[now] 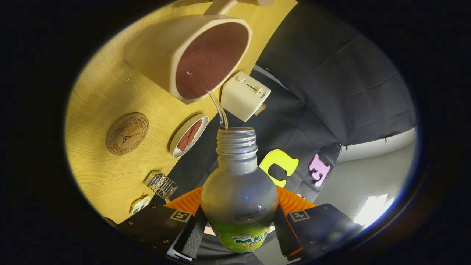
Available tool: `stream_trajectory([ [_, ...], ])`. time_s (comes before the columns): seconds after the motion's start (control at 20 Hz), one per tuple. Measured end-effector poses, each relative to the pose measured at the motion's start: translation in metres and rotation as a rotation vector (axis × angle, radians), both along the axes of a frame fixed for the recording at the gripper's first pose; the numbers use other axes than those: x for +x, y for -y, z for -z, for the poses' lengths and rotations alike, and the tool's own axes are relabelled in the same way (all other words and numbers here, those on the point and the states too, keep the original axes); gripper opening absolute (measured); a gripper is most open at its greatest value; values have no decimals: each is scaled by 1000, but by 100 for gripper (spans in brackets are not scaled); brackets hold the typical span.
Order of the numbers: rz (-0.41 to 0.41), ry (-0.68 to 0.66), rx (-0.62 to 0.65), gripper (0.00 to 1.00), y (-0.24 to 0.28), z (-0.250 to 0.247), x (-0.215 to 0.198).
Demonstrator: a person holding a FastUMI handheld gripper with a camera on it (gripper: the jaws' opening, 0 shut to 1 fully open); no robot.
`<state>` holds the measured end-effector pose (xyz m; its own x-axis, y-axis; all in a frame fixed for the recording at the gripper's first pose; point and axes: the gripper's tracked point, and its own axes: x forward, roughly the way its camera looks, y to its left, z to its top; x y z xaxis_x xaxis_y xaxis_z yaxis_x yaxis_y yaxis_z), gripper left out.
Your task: Take the bottle from table, then pour the juice into the cup, finally place the bottle on the coaster
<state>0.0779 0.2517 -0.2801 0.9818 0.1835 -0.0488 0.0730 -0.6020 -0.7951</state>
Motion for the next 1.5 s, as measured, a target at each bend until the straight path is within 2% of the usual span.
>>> stream_trajectory([
  [0.4,-11,0,-70,81,-4,9,-8],
  [1.5,0,-15,-112,81,-3,11,-6],
])
